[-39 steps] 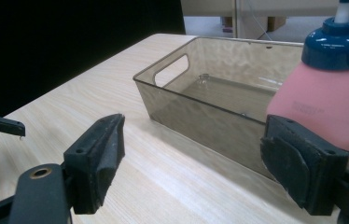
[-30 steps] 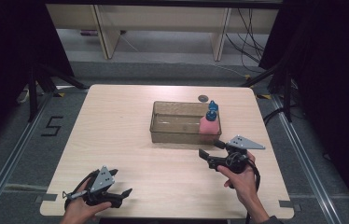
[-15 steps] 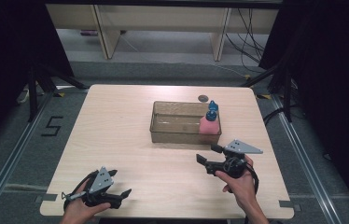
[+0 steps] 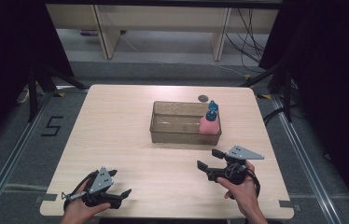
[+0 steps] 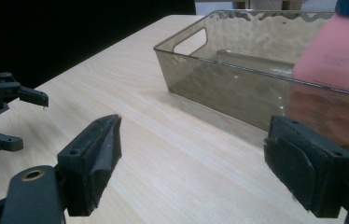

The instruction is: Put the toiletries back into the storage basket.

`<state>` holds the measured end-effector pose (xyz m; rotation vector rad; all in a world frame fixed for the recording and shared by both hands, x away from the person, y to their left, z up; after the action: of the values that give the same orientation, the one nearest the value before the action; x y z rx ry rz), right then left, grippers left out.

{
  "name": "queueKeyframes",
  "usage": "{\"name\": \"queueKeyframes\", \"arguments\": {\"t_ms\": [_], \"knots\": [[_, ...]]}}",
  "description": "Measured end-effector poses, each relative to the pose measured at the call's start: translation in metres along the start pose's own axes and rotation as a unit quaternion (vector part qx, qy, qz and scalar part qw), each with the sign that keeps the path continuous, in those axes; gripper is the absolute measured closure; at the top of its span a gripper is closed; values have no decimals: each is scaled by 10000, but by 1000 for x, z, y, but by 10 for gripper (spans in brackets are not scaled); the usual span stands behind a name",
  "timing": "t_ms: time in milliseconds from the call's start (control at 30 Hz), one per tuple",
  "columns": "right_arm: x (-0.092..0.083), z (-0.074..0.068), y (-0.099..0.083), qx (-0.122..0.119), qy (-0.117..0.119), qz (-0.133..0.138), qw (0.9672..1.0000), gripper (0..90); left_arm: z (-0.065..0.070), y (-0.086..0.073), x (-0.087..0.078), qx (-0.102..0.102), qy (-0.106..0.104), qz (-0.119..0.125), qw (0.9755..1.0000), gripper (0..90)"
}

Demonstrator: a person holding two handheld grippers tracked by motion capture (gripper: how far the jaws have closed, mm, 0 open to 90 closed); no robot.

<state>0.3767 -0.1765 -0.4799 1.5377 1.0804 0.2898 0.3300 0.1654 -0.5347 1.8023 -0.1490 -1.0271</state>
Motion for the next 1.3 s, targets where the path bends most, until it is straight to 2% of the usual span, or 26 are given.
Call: {"name": "queueKeyframes", "arguments": {"t_ms": [33, 67, 100, 133, 167, 233, 267, 367, 400, 433, 500, 533, 600, 633, 667, 767, 800, 900, 967, 1000, 1033, 1067, 1200, 1300], "knots": [[0, 0, 0, 0, 0, 0, 10000, 195, 0, 0, 0, 0, 0, 0, 10000, 153], [0, 2, -1, -155, -6, 20, 9999, 192, 0, 0, 0, 5, -4, 11, 10000, 153], [0, 2, -1, -155, -6, 20, 9999, 192, 0, 0, 0, 5, -2, 6, 10000, 153], [-1, 0, -3, -42, -24, -45, 10000, 191, 0, 0, 0, 8, -7, -6, 10000, 153], [0, 1, -4, -152, -1, -16, 9999, 188, 0, 0, 0, 3, -6, -3, 10000, 153], [2, -1, -7, -85, 109, -39, 9999, 186, 0, 0, 0, -6, 1, 6, 10000, 153], [0, -1, -7, -112, 41, -59, 9999, 185, -1, 0, -1, 52, 25, -20, 10000, 153], [1, -3, -9, -29, 42, -57, 10000, 183, 0, 0, 0, 5, 1, 18, 10000, 153], [-1, -1, -9, -202, 14, -15, 9998, 182, 0, 0, -1, 1, 4, 4, 10000, 153], [-1, -1, -9, -202, 14, -15, 9998, 182, 0, 0, -1, 1, 4, 4, 10000, 153], [-1, -1, -12, -164, -17, -78, 9998, 179, -1, 0, -1, 52, 47, -28, 10000, 153], [-1, -5, -14, -22, 140, -111, 9998, 178, -1, 0, -1, 36, 45, -17, 10000, 153], [-3, -4, -15, -95, 84, -151, 9998, 178, -2, 0, -1, 49, 53, -35, 10000, 153], [-2, -4, -15, -150, 72, -69, 9998, 177, -1, 0, -1, 20, 42, -6, 10000, 153], [-3, -6, -18, -45, 114, -138, 9998, 176, 0, 0, -1, 10, 14, 3, 10000, 153], [-4, -8, -20, 57, 138, -121, 9998, 174, 0, 0, 0, 9, 15, 5, 10000, 153], [-5, -8, -21, -41, 169, -134, 9998, 173, 0, 0, 0, 5, -10, -12, 10000, 153], [-6, -7, -22, -102, 128, -100, 9998, 173, -1, 0, -1, 51, 8, -42, 10000, 153], [-7, -8, -24, -15, 173, -158, 9997, 172, -1, 0, -1, 8, 26, -5, 10000, 153], [-8, -8, -26, 4, 177, -143, 9997, 171, -2, -1, -1, 121, -4, -80, 9999, 153], [-8, -8, -26, 4, 177, -143, 9997, 171, -2, -1, -1, 121, -4, -80, 9999, 153], [-10, -8, -27, 26, 156, -172, 9997, 169, -1, 0, 0, 35, 16, -18, 10000, 153], [-14, -7, -31, 48, 70, -215, 9997, 167, 0, 0, 0, -1, 19, -8, 10000, 153], [-14, -8, -33, 127, 99, -253, 9995, 167, -1, 0, 0, 62, 44, -22, 10000, 153]]}}
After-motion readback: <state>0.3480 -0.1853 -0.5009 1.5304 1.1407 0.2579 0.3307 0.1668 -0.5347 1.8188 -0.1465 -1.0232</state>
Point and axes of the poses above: each handheld gripper's, and its own axes: x roughly forward along the jaws, y roughly out of its top, z roughly to its right, the point moved 6 cm from there along x, roughly forward along the jaws, and after that the axes turned 4 degrees about y, right-handed, at the moved point
